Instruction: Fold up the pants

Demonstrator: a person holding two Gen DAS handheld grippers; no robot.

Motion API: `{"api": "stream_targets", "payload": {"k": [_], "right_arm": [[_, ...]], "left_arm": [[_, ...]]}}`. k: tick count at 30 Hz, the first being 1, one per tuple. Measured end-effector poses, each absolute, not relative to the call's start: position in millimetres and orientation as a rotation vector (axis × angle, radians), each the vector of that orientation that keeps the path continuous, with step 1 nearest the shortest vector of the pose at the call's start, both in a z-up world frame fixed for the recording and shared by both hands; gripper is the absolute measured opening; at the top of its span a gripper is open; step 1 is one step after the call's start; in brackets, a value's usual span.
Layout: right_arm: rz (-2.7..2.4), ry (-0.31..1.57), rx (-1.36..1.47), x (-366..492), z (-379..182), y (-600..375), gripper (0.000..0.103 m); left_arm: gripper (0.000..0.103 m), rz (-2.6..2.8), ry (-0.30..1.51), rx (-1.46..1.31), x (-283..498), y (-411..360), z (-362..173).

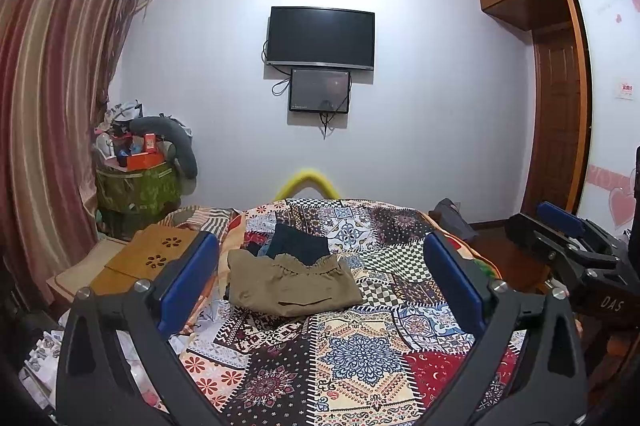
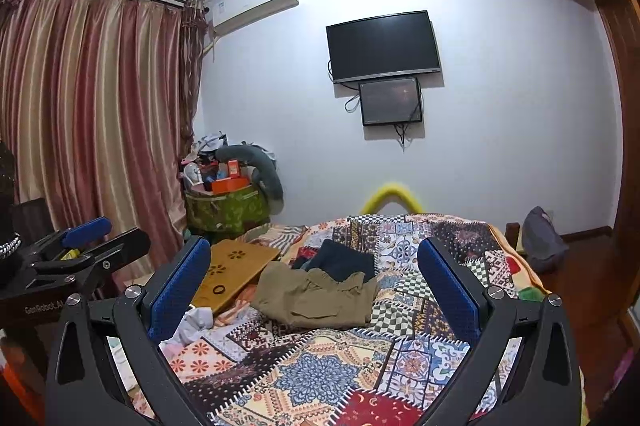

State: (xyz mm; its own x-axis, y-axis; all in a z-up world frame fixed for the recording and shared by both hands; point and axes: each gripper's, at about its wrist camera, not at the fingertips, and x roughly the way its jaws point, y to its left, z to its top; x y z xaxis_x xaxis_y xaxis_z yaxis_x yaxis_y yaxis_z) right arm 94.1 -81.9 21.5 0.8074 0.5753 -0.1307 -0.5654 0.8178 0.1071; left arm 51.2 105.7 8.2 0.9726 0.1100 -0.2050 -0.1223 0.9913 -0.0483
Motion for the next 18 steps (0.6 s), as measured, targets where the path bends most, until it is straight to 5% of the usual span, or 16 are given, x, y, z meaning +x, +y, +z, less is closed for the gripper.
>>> {"api": "stream_targets", "payload": {"k": [18], "right_arm": [[0.602, 0.166, 0.068, 96.2, 21.9, -83.2, 0.103]], "left_arm": [[0.103, 0.111, 0.207, -0.064, 55.5, 104.3, 2.0]]}}
